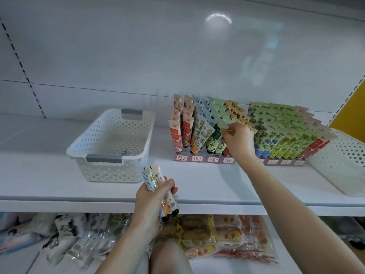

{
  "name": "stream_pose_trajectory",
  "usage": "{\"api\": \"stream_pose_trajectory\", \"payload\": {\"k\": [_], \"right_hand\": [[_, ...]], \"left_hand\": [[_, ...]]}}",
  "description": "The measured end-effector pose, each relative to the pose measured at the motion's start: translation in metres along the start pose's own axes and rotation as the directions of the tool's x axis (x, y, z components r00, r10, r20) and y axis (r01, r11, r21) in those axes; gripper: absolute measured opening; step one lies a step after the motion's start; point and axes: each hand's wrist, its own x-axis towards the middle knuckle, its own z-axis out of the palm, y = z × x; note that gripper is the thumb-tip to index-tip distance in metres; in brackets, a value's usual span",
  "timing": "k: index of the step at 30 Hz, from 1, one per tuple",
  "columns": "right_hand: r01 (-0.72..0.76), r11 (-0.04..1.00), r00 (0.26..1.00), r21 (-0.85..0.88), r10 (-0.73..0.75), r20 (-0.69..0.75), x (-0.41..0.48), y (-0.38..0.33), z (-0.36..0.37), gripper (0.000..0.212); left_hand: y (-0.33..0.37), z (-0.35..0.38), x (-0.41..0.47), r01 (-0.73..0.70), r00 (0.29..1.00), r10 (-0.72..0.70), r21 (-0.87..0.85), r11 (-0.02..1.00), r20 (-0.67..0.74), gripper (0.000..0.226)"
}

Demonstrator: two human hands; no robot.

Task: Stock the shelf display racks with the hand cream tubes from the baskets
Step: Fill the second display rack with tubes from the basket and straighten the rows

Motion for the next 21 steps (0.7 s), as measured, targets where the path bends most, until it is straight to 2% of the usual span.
{"api": "stream_pose_trajectory", "payload": {"k": [8, 12, 21], "right_hand": [[0.033, 0.996, 0.998, -0.088, -0.029, 0.048, 0.0055, 0.0004, 0.0038, 0.024], [0.033, 0.997, 0.998, -0.069, -0.029, 0.06, 0.0084, 0.001, 0.0028, 0.024], [0.131, 0.97, 0.989, -0.205, -0.115, 0.089, 0.0075, -0.0075, 0.0023, 0.024]], "left_hand": [[-0.0005, 0.0035, -0.0001, 0.018, 1.0, -0.019, -0.028, 0.999, -0.018, 0.012], [-0.0015, 0.0038, 0.0012, 0.027, 0.999, -0.027, -0.02, 0.999, -0.028, 0.012], [-0.0014, 0.0038, 0.0014, 0.02, 0.999, -0.021, -0.017, 1.0, -0.03, 0.011]]}}
